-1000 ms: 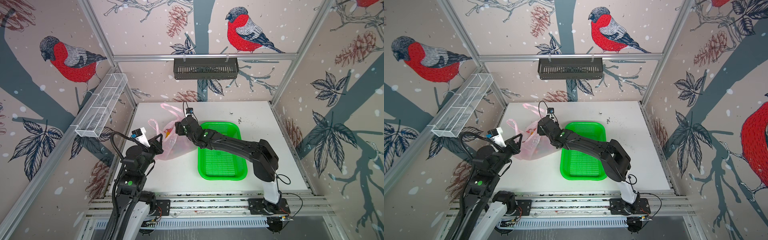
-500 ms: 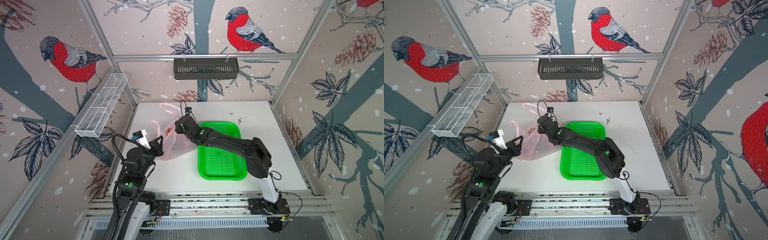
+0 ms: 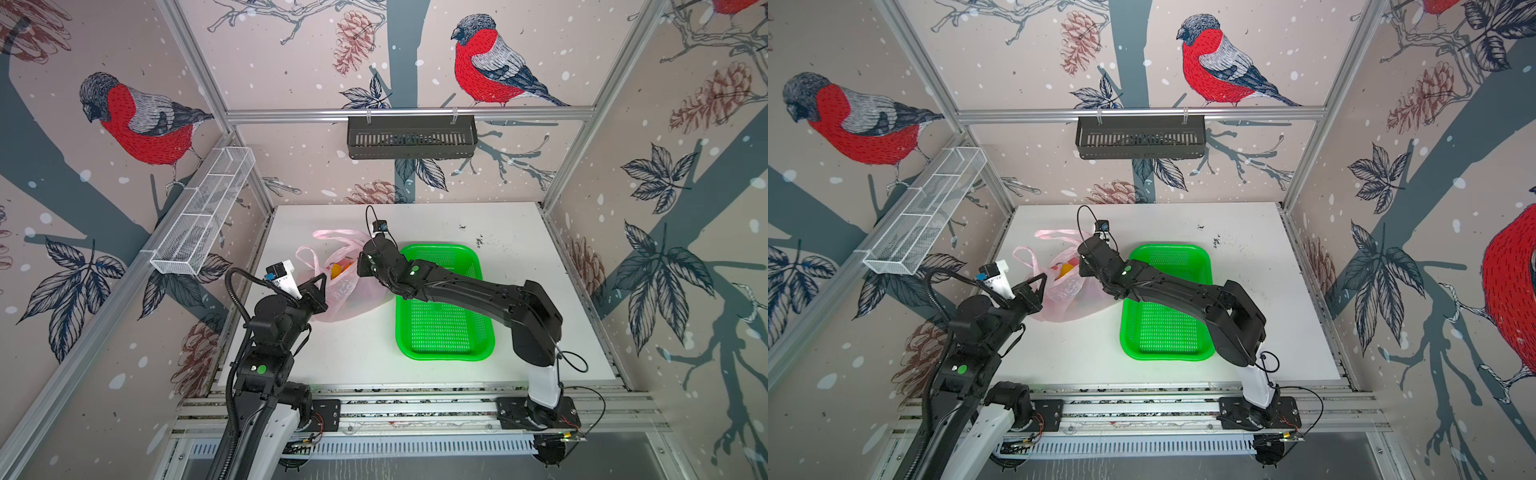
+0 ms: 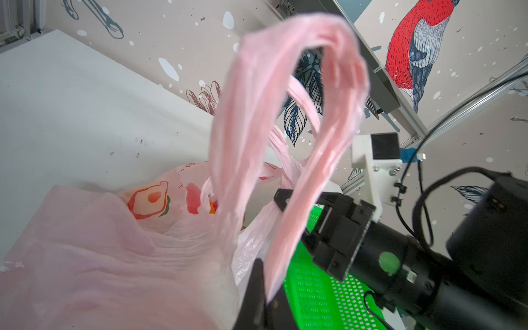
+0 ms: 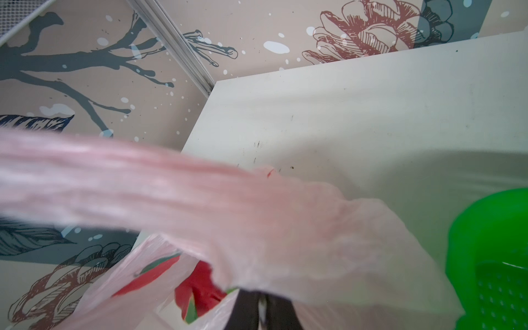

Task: Untie the knot of the plastic bag and take out the fruit
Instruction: Open the plastic bag at the middle-left of the table.

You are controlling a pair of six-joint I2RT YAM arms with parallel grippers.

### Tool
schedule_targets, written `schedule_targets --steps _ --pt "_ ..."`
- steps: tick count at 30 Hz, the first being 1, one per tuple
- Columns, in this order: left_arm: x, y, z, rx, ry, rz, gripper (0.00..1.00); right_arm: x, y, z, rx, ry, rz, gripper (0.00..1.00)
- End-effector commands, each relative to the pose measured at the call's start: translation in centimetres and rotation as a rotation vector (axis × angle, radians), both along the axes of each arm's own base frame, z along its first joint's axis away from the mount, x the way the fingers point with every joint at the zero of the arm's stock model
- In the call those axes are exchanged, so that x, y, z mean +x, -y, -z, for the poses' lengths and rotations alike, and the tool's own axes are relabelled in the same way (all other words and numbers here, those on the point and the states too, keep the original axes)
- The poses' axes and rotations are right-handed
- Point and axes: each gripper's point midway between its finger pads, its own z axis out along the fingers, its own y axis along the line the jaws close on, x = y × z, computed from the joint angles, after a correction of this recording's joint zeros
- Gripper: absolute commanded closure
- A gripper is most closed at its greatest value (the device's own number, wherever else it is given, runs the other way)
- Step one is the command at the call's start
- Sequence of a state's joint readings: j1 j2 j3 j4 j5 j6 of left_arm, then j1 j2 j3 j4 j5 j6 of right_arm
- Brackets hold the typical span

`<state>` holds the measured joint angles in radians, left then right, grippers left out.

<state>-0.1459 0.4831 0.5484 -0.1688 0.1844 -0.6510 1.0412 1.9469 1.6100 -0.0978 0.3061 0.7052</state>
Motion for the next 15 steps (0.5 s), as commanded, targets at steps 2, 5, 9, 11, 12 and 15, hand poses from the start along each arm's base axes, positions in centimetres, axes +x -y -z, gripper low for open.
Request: schedule_targets --steps 2,5,9,11,12,15 --pt "-0.2 -0.4 -0.6 -0.005 -0.026 -0.026 1.00 -3.1 0.7 0.1 -0.046 -0.019 -0.085 0.91" --pt "-0.6 -0.8 -0.2 -0.006 -0.063 -0.046 1.00 -5.4 1.2 1.1 -0.083 -0.055 -0.140 0.92" --pt "-1.1 -0.8 1.5 -0.024 -0.134 -0.046 1.00 -8.1 2.1 3.6 -0.132 -0.119 -0.182 0.92" --pt "-1.4 -0.5 2.6 -0.045 -0.165 -0.034 1.00 -9.3 2.7 5.1 -0.157 -0.153 -0.190 0.92" --pt "-1.6 -0.4 3.2 -0.053 -0.180 -0.033 1.00 -9.7 2.8 5.8 -0.164 -0.167 -0.193 0.92" --pt "-2.2 -0.6 4.8 -0.073 -0.223 -0.045 1.00 -10.9 3.2 7.3 -0.172 -0.201 -0.199 0.92"
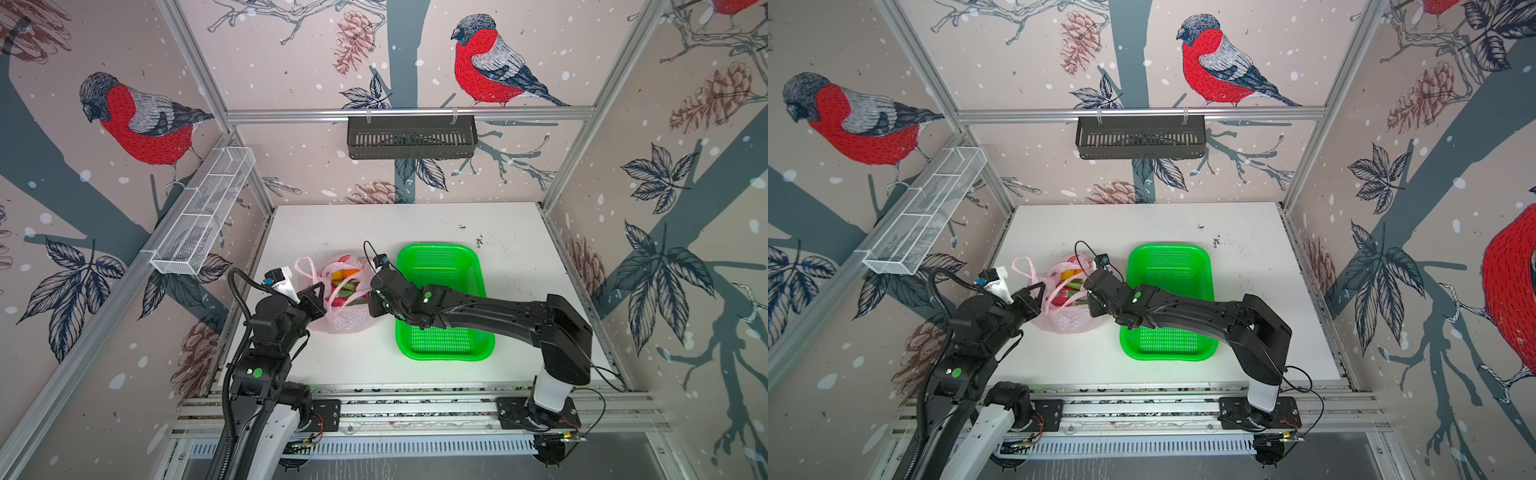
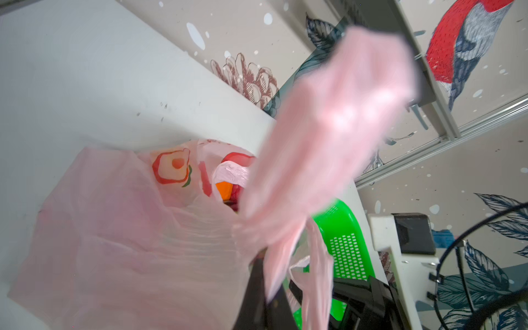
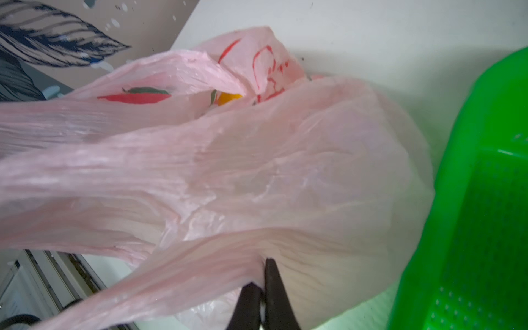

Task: Untie the knot of the plastic bag and take out the fruit
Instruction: Open the plastic bag at the middle-left of the table.

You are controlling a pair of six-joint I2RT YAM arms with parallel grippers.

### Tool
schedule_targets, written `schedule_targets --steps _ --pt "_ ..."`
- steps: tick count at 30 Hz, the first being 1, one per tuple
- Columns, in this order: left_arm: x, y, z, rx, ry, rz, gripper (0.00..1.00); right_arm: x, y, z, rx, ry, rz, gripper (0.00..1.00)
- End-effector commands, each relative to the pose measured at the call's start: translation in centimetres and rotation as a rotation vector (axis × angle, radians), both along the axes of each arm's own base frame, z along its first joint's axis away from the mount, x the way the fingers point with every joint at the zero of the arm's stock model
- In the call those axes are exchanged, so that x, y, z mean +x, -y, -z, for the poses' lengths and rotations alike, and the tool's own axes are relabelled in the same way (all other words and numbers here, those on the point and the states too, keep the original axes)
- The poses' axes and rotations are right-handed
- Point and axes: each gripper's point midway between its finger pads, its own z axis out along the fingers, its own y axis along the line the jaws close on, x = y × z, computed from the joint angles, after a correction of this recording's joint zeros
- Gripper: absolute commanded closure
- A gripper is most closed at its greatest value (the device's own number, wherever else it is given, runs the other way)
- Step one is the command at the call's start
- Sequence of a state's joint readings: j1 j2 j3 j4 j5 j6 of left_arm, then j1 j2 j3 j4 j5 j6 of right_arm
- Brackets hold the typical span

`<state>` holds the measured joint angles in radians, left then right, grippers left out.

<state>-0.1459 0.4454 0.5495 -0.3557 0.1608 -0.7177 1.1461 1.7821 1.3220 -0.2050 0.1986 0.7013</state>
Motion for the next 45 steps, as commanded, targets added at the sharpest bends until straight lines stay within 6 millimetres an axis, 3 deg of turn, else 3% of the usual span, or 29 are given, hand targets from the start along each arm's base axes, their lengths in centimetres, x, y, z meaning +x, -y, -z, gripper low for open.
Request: schedule_targets --steps 1,9,16,22,27,32,36,41,45 --pt "-0.8 0.0 1.8 -0.042 -0.069 -0.013 1.00 -1.3 0.4 1.1 0.000 -0.049 0.001 0.92" --pt "-1.9 -1.4 3.8 -0.022 -0.151 -0.089 1.00 -2.0 1.9 2.9 -0.017 -0.073 0.051 0.91" --pt "-2.1 -3.3 4.4 -0.020 -0.183 -0.207 1.00 -1.4 3.5 2.4 -0.009 -0.049 0.113 0.89" --pt "-2.1 -4.2 5.5 -0.014 -0.211 -0.271 1.00 -1.3 3.9 1.4 -0.015 -0.016 0.101 0.78" --pt "-2.0 -4.5 5.8 -0.017 -0.205 -0.289 1.00 -1.3 4.3 -1.5 -0.046 0.072 0.055 0.65" --pt "-1.8 -4.5 5.5 -0.017 -0.182 -0.290 1.00 -1.5 4.9 -6.2 -0.070 0.189 -0.003 0.55" --pt "-1.8 -4.6 5.3 -0.017 -0.169 -0.289 1.00 -1.9 4.2 -10.6 -0.083 0.319 -0.083 0.51" --pt "-2.0 -4.6 5.4 -0.024 -0.160 -0.290 1.00 -1.6 1.0 -15.6 -0.006 0.438 -0.177 0.54" --pt "-2.2 -4.8 5.7 -0.028 -0.162 -0.305 1.00 -1.1 -4.2 -16.4 0.032 0.444 -0.316 0.60"
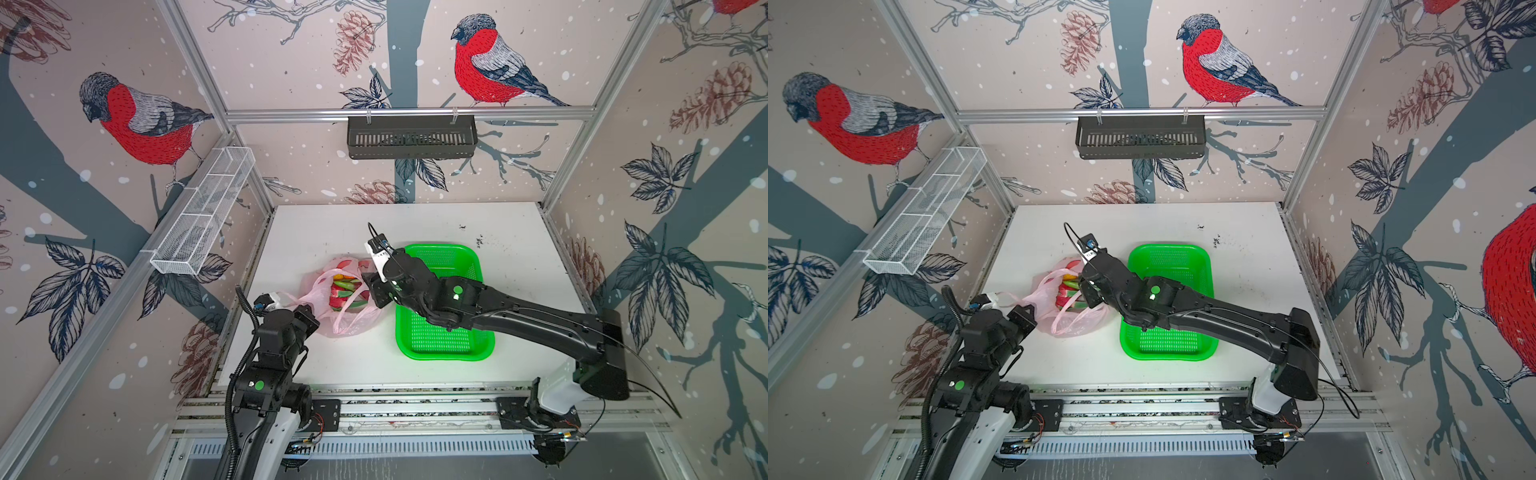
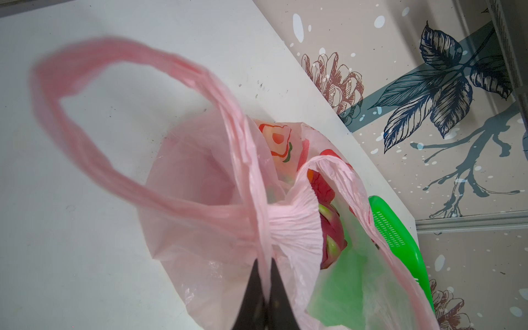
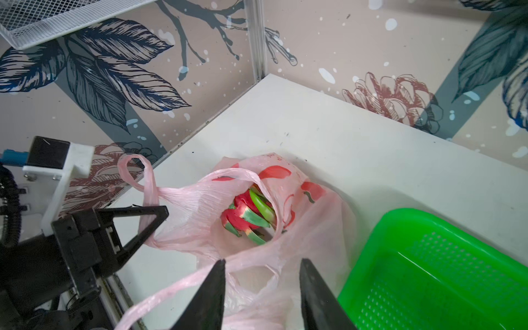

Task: Untie the knot of the plastic bag and take out the fruit
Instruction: Open the plastic bag at the middle-left of the table.

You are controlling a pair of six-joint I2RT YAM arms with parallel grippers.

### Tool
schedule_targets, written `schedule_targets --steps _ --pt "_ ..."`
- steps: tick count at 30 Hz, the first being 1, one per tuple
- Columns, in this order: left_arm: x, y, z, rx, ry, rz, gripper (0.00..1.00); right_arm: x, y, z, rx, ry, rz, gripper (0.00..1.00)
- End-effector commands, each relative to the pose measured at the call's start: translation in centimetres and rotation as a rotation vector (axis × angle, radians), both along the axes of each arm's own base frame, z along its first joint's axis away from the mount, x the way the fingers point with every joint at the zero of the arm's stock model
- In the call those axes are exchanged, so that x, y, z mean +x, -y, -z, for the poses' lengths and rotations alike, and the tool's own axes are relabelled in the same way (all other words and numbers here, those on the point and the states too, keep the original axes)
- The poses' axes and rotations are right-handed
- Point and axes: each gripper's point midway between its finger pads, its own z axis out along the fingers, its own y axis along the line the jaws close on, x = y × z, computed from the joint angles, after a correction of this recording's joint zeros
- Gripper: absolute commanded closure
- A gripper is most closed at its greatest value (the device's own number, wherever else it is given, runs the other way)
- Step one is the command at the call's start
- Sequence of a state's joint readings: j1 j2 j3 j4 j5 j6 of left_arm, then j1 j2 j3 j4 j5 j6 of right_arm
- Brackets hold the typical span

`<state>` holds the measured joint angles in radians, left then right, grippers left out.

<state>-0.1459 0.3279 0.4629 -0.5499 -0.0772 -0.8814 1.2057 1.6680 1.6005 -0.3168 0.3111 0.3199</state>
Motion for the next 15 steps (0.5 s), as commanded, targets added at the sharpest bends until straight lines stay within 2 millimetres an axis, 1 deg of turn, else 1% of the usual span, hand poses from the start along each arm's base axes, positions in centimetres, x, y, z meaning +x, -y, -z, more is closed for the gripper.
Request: schedule_targets --steps 1,4,6,7,9,11,13,15 --pt "0.1 -0.4 -0.1 0.002 0.017 -0.024 1.00 -0.3 -4.1 0.0 -0.024 0.040 -0.160 0.61" --pt "0.1 -0.5 -0.1 -0.001 0.021 -0.030 1.00 -0.1 -8.0 1.6 -0.039 0.030 -0.249 0.63" --pt "0.1 -0.5 0.0 -0.002 0.020 -0.031 1.00 -0.2 -9.8 2.8 -0.061 0.015 -0.298 0.64" --pt "0.1 -0.5 0.0 -0.003 0.020 -0.034 1.00 -0.1 -10.6 4.0 -0.089 0.002 -0.317 0.65" --pt "0.1 -0.5 0.0 -0.001 0.022 -0.036 1.00 0.2 -11.2 5.8 -0.138 -0.021 -0.322 0.67" --pt "0.2 -0.7 -0.1 0.001 0.027 -0.042 1.00 0.7 -11.1 8.3 -0.198 -0.063 -0.315 0.69" --pt "0.2 -0.7 -0.1 0.003 0.031 -0.046 1.00 1.3 -10.6 10.5 -0.240 -0.096 -0.304 0.70" --pt "0.2 -0.8 -0.1 0.003 0.032 -0.047 1.00 1.8 -9.9 12.2 -0.275 -0.121 -0.287 0.70"
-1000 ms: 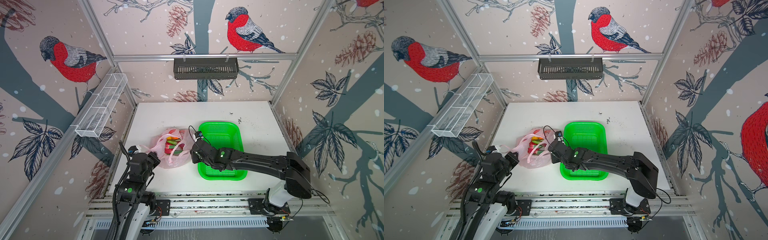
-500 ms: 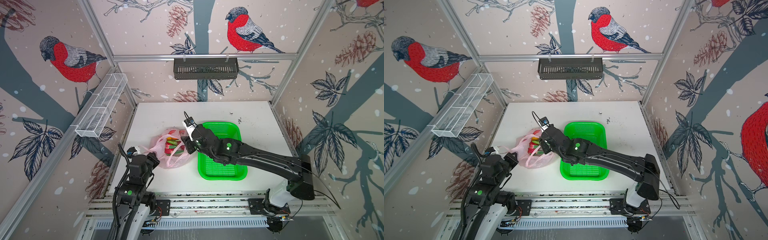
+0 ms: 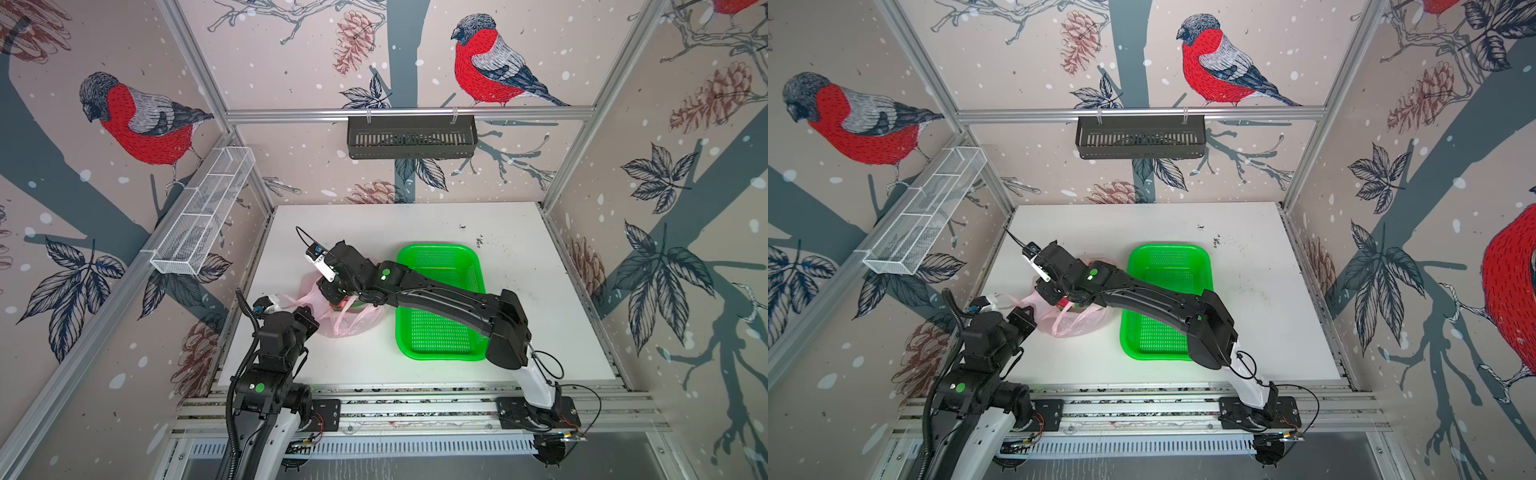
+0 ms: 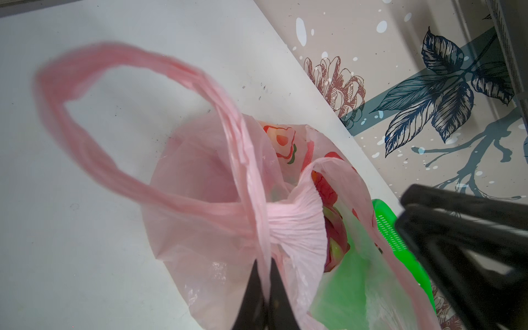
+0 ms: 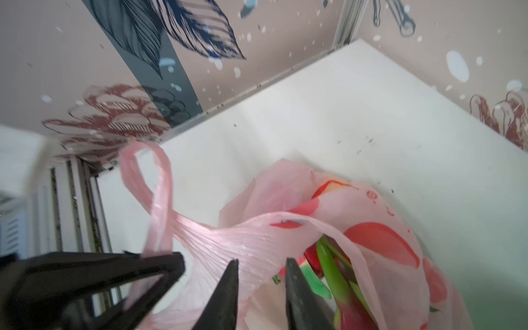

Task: Untie the knot of the plastic bag and take out the fruit
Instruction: Open the plastic bag at the middle-left of the table.

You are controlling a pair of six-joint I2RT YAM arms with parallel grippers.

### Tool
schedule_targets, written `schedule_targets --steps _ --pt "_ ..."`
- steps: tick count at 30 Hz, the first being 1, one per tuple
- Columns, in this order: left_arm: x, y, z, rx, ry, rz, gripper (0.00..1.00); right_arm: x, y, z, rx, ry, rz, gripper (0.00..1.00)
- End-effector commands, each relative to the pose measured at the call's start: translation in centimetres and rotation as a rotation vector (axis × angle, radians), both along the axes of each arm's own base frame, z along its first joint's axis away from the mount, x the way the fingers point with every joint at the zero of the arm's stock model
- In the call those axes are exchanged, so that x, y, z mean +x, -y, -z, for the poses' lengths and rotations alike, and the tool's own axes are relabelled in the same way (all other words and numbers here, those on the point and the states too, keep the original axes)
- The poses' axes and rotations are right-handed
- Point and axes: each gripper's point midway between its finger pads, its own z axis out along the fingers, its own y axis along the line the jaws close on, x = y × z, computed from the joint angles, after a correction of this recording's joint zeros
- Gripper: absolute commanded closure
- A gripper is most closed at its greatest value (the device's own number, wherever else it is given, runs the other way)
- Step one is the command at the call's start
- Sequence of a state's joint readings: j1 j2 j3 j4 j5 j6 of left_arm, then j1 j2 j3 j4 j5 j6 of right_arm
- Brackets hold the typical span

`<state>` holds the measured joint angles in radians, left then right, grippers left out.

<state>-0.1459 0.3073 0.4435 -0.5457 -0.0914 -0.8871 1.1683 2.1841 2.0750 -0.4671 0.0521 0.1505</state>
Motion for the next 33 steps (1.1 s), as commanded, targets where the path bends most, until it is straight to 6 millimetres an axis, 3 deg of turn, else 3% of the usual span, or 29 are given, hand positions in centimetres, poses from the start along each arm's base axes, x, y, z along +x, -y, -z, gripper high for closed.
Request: schedule_targets --steps 1,7,16,21,26,33 --pt "0.3 -0.5 -0.3 0.003 0.024 -0.034 1.00 0.0 1.5 2.9 -0.096 -0.041 -0.003 0.71" --pt "0.2 -0.8 -0.3 0.007 0.037 -0.044 1.00 1.6 4.4 5.9 -0.214 -0.025 0.077 0.71" --pt "0.3 0.0 -0.3 -0.004 0.057 -0.001 1.00 3.3 9.3 8.2 -0.402 0.014 0.187 0.72" --pt "0.8 0.9 -0.4 -0.004 0.074 0.052 1.00 4.3 11.7 8.8 -0.480 0.031 0.247 0.70" --pt "1.3 1.3 -0.9 0.010 0.099 0.086 1.00 5.3 13.5 8.1 -0.528 0.071 0.314 0.69" --pt "2.5 2.1 -1.2 0.031 0.109 0.133 1.00 5.6 13.7 8.3 -0.544 0.073 0.302 0.65"
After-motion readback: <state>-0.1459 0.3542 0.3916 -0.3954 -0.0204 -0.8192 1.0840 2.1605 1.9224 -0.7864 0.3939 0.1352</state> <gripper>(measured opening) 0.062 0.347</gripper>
